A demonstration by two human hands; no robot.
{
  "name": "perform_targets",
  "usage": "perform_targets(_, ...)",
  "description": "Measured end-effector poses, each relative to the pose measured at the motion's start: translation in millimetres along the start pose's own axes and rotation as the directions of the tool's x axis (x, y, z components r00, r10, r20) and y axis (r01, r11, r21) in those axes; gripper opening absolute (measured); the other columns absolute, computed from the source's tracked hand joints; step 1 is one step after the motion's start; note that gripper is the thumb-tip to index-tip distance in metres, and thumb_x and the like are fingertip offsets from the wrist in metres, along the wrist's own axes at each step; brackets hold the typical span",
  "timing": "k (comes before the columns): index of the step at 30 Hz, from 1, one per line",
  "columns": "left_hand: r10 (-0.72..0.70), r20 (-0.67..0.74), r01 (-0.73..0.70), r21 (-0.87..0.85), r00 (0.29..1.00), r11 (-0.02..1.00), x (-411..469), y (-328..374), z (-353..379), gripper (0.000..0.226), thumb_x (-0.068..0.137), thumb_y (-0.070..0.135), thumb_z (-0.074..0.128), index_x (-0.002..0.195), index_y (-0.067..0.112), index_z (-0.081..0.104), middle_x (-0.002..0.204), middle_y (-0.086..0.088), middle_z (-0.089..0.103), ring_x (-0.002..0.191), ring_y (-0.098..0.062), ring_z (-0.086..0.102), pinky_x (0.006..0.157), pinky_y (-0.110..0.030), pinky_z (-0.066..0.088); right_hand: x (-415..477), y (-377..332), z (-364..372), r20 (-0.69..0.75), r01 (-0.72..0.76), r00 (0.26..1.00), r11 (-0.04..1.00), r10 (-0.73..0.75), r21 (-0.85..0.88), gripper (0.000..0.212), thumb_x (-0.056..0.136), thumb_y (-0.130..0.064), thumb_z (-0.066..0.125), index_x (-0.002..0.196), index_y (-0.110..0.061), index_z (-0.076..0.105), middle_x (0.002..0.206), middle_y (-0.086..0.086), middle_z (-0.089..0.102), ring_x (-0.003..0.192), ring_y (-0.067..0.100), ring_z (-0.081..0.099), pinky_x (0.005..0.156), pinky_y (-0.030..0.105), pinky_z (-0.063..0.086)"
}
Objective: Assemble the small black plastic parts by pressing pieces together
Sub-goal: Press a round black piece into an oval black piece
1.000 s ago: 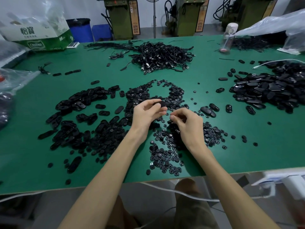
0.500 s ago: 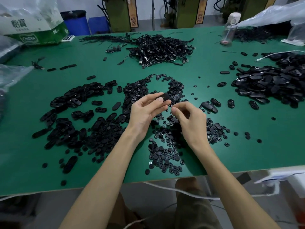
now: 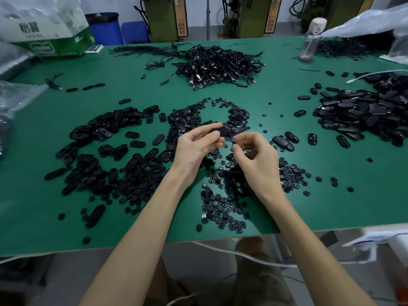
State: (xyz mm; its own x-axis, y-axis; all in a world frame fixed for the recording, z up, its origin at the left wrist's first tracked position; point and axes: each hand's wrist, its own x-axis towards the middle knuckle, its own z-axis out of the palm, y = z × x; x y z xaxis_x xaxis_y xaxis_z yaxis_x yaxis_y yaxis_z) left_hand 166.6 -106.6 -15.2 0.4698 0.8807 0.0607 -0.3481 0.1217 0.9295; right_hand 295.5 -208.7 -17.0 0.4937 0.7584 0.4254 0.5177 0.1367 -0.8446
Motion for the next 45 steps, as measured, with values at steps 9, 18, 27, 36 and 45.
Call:
perform_targets(9, 0.002, 0.059, 0.000, -0.048, 0.998, 0.999, -1.3, 2.2, 1.9, 0.029, 0.094, -0.003, 0.068, 0.122, -0.001, 0.071, 0.115, -0.019, 0.075, 0.109, -0.032, 0.074, 0.088, -0.026, 0.059, 1.9, 5.0, -5.2, 0.013, -0.049, 0.999, 0.987, 0.047, 0.152, 0.016, 0.096, -0.012, 0.068, 0.104, -0.023, 0.078, 0.085, -0.008, 0.071, 0.073, 0.005, 0.059, 0.071, 0.021, 0.047)
perform_targets(18, 0.049, 0.132, -0.068, 0.145, 0.990, 0.987, -1.1, -2.6, 1.3, 0.027, 0.092, 0.003, 0.074, 0.119, 0.003, 0.074, 0.112, -0.016, 0.077, 0.102, -0.032, 0.076, 0.086, -0.032, 0.061, 2.8, 9.4, -5.3, -0.032, -0.093, 0.994, 0.960, 0.105, 0.266, 0.008, 0.094, -0.013, 0.073, 0.102, -0.015, 0.074, 0.093, -0.001, 0.076, 0.089, 0.018, 0.071, 0.084, 0.036, 0.058)
perform_targets(27, 0.024, 0.198, -0.039, 0.074, 0.980, 0.996, -2.2, -0.4, 1.3, 0.028, 0.090, 0.012, 0.079, 0.118, 0.006, 0.076, 0.113, -0.019, 0.076, 0.102, -0.033, 0.075, 0.085, -0.033, 0.060, 4.3, 13.6, -7.7, -0.017, -0.121, 0.990, 0.907, 0.140, 0.403, 0.008, 0.092, -0.012, 0.077, 0.100, -0.014, 0.076, 0.090, -0.001, 0.077, 0.083, 0.010, 0.070, 0.073, 0.019, 0.053)
perform_targets(36, 0.038, 0.132, -0.047, 0.065, 0.991, 0.997, -1.3, -0.8, -0.8, 0.026, 0.090, 0.008, 0.077, 0.116, 0.005, 0.076, 0.106, -0.020, 0.077, 0.094, -0.026, 0.075, 0.082, -0.029, 0.060, 3.6, 12.2, -1.8, 0.087, -0.266, 0.961, 0.784, 0.263, 0.560, 0.010, 0.090, -0.012, 0.078, 0.100, -0.015, 0.078, 0.086, 0.000, 0.077, 0.077, 0.009, 0.068, 0.068, 0.022, 0.052)
perform_targets(45, 0.054, 0.171, -0.089, 0.204, 0.984, 0.975, -3.2, -5.5, -1.8, 0.023, 0.091, 0.012, 0.078, 0.114, 0.009, 0.078, 0.097, -0.019, 0.076, 0.085, -0.025, 0.073, 0.080, -0.032, 0.061, 3.9, 16.2, -2.4, 0.004, -0.213, 0.969, 0.823, 0.248, 0.526, 0.007, 0.092, -0.012, 0.077, 0.097, -0.015, 0.077, 0.084, -0.006, 0.075, 0.075, 0.005, 0.065, 0.066, 0.017, 0.051)
